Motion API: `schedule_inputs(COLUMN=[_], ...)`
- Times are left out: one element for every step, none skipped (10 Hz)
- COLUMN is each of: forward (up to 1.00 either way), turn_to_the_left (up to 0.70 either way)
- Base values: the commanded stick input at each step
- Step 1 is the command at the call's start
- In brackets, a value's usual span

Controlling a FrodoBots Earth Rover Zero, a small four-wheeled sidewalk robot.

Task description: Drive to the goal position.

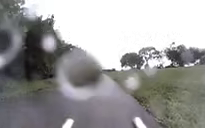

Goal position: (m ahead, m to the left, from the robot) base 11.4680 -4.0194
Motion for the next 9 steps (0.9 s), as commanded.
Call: schedule_inputs(forward=[0.7,0.7,0.7,0.7,0.7,0.7,0.7,0.7,0.7], turn_to_the_left=[0.0,0.0,0.0,0.0,0.0,0.0,0.0,0.0,0.0])
